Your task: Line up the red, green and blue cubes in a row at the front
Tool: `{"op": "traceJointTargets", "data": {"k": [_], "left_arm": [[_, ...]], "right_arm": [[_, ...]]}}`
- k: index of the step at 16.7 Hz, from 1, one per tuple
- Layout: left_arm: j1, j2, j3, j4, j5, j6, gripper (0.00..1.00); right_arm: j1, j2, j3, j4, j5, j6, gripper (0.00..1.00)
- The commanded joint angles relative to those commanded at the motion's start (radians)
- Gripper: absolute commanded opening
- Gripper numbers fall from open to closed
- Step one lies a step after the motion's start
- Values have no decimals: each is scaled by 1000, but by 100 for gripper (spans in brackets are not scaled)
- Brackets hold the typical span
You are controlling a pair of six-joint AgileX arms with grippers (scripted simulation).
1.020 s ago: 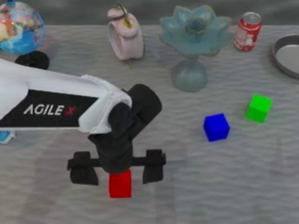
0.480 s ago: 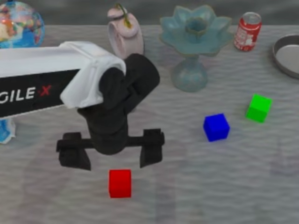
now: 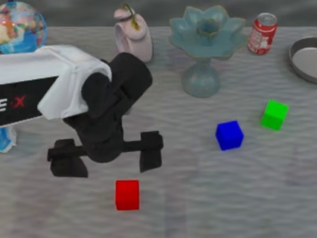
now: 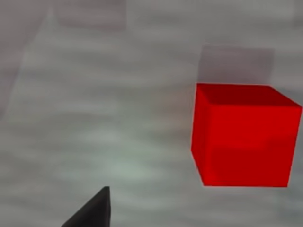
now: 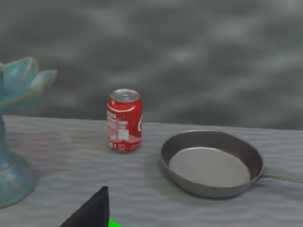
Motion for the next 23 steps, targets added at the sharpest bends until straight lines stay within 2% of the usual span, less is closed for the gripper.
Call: {"op": "traceJointTargets", "data": {"k": [4,9,16,20,23], "left_arm": [[112,-233,-179,126,-8,37,100],[292,-653,-484,322,-10,143,100],[537,-1273,-926,628,1,413,100],[623,-1516,-1068,776,9,569,100],[661,-1632,-1117,863,15,664,100]], "right_arm": [[22,270,241,-147,2,-119,100],[65,783,654,-421,-1,-327,100],[128,1569,1274,-833,-5,-634,100],[154,1927,1565,-1008,-3,-773,100],[166,2101,1716,-1087,-1,-842,100]]}}
